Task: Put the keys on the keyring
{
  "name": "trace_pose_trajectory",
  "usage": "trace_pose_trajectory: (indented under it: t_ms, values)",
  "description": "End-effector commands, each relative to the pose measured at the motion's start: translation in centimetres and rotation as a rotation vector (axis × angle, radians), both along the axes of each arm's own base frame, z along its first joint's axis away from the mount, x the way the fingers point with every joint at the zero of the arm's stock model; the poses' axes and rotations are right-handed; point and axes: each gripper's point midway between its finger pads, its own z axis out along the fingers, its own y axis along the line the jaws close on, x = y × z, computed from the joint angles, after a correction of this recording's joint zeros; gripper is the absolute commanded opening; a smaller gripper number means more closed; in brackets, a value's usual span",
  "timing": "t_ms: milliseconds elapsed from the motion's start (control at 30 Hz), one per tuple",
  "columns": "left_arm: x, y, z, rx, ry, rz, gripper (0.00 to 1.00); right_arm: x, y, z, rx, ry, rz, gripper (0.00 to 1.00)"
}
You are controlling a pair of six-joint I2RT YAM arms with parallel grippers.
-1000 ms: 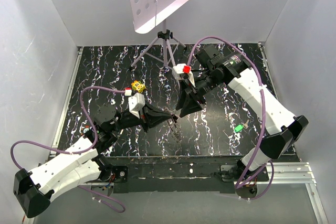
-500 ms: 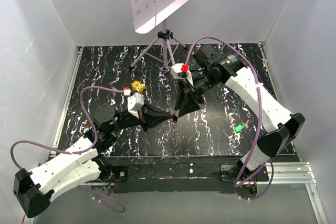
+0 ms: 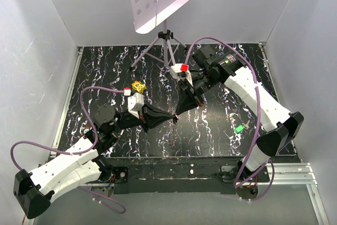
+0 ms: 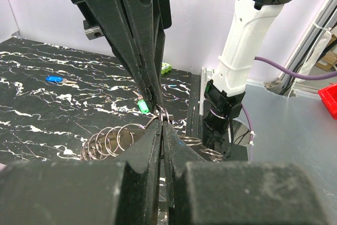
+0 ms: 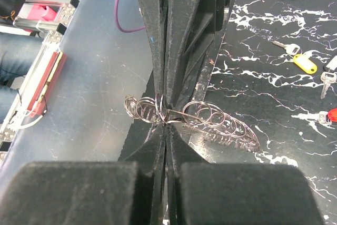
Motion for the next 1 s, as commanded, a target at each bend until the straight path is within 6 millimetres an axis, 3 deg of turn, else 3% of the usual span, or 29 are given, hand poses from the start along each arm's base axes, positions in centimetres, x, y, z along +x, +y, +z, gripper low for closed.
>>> trace_pose_trajectory:
  t_ms: [0, 267, 467, 700, 833, 967]
  values:
    - [0.4, 0.6, 1.3, -0.041, -0.029, 0.041, 0.0, -0.9, -0.2, 1.3, 0.047, -0.014, 0.022, 0.01]
    - [0.7, 1.9, 3.2, -0.137, -0.059, 0.112, 0.0, -1.5, -0.8, 0.1, 0.0, 0.034, -0.017, 0.01]
    - [0.3, 1.4, 3.5, -0.14, -0.059, 0.072, 0.0, -1.0, -0.6, 0.0, -0.012, 0.047, -0.044, 0.01]
    - [-0.1, 1.2, 2.9, -0.116, -0.048, 0.047, 0.0, 1.2, -0.7, 2.8, 0.056, -0.038, -0.084, 0.36]
    - [-0.3, 1.1, 2.6, -0.109, -0.044, 0.034, 0.0, 0.9, -0.4, 3.7, 0.104, -0.046, -0.061, 0.41]
    - [-0.4, 0.9, 2.7, -0.11, -0.043, 0.02, 0.0, 0.9, 0.1, 3.2, 0.105, -0.031, -0.036, 0.41]
